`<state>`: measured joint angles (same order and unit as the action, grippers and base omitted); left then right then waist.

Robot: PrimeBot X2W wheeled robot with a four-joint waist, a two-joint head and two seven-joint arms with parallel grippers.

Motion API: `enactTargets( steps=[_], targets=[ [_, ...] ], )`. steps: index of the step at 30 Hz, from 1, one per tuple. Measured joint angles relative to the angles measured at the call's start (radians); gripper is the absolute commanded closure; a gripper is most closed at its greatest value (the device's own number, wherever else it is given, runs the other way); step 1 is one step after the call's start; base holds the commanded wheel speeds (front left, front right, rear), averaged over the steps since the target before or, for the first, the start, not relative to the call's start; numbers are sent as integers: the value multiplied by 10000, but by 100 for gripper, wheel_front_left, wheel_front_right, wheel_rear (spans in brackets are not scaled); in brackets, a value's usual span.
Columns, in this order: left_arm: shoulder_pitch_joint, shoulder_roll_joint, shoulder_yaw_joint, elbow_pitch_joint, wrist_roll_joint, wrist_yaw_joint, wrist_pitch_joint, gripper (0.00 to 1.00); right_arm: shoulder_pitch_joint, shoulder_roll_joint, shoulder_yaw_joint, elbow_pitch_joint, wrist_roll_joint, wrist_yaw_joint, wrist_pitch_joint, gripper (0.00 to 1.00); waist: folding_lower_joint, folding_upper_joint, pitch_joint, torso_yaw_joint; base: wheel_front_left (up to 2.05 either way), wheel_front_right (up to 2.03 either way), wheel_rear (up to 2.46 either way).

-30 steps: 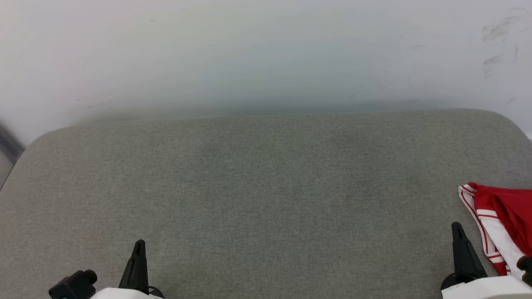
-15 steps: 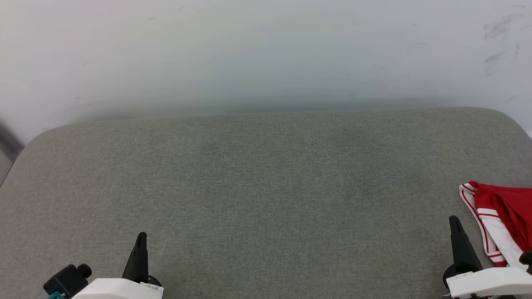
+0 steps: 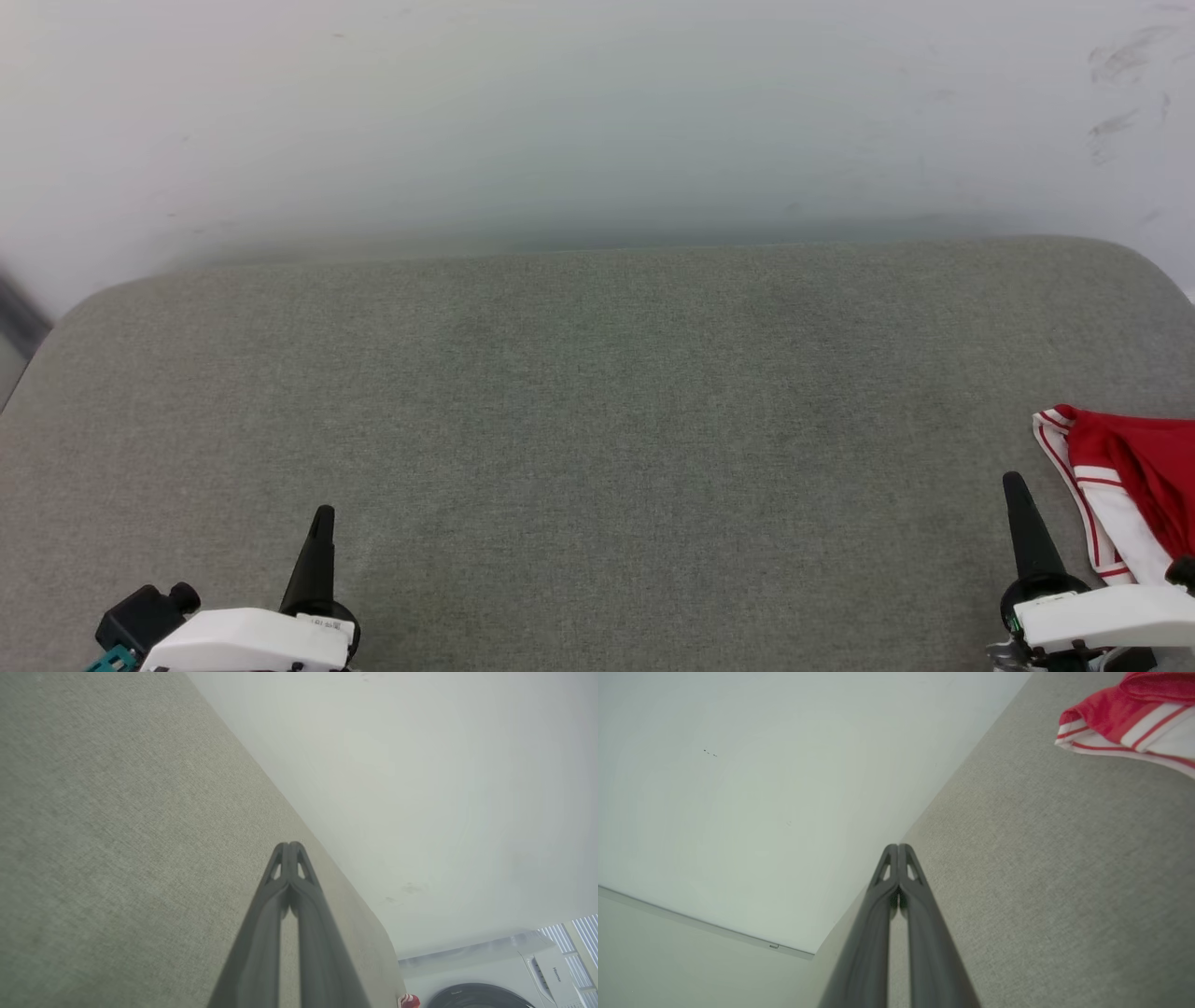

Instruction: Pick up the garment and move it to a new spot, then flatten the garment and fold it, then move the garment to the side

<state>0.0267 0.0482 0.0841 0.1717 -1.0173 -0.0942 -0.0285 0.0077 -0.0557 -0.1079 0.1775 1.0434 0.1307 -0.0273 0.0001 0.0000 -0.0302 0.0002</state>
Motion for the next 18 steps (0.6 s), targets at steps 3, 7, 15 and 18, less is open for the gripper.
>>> enactTargets(
  steps=[3,7,15,18],
  targets=[
    [-131,2,19,33,-336,-27,90,100,-67,2,-2,46,343,0,79,100,0,0,15,0,0,0,0],
    [-169,2,48,104,-792,-31,198,100,-94,4,-10,107,765,0,194,100,0,0,35,0,0,0,0],
    [-363,4,98,203,-1632,-94,407,100,-299,10,-19,192,1574,0,382,100,0,0,75,0,0,0,0],
    [-420,4,111,249,-1944,-113,485,100,-341,10,-21,222,1852,0,464,100,0,0,90,0,0,0,0]
  ],
)
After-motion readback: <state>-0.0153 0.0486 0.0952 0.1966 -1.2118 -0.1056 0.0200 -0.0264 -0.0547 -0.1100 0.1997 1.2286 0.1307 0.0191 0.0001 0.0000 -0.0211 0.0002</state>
